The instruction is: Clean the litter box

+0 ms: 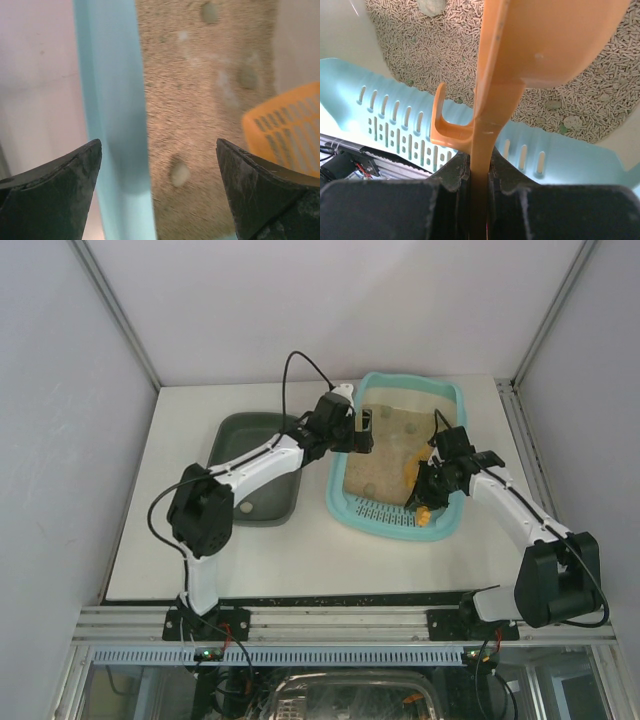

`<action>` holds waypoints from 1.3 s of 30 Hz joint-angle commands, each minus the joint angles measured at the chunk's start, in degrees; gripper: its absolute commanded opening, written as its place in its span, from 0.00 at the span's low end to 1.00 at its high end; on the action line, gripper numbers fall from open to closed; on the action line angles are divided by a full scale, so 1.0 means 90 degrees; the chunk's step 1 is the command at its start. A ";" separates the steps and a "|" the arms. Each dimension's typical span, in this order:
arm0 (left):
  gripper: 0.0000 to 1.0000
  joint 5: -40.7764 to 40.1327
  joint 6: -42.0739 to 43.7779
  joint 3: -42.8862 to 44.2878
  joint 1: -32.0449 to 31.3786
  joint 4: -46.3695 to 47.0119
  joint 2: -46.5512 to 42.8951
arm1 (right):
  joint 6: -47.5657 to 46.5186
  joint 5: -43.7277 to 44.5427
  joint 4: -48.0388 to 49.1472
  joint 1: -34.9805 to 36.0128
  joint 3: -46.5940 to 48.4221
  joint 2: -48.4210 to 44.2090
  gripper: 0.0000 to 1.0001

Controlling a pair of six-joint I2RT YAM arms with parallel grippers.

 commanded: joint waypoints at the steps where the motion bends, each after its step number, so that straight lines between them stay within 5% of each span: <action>1: 1.00 -0.0994 0.0885 0.0521 0.0006 0.0398 0.0371 | -0.0321 -0.0072 -0.0066 -0.0120 -0.0314 0.0162 0.00; 5: 0.89 -0.1258 0.1376 0.0846 0.0035 0.0303 0.0655 | -0.0299 -0.0667 0.0353 -0.0300 -0.0390 0.0178 0.00; 13: 0.32 -0.0915 0.1476 0.1242 0.0056 -0.0583 0.0642 | -0.0700 -0.1280 0.0428 -0.0953 -0.0418 0.0193 0.00; 19: 0.25 -0.0557 0.0392 0.1101 0.0072 -0.1819 0.0202 | -0.0810 -0.1406 0.0378 -0.1305 -0.0152 0.0442 0.00; 25: 0.08 -0.0226 -0.0485 0.0639 0.0104 -0.2847 -0.0062 | -0.0382 -0.0770 -0.0507 -0.1213 0.1439 0.1451 0.00; 30: 0.02 -0.0015 -0.0847 -0.0588 0.0095 -0.2092 -0.0774 | -0.0092 -0.0154 -0.0982 -0.0790 0.2902 0.2353 0.00; 39: 0.02 0.0165 -0.1040 -0.0933 0.0095 -0.1799 -0.1037 | -0.0271 -0.0070 -0.1735 -0.0311 0.4246 0.3676 0.00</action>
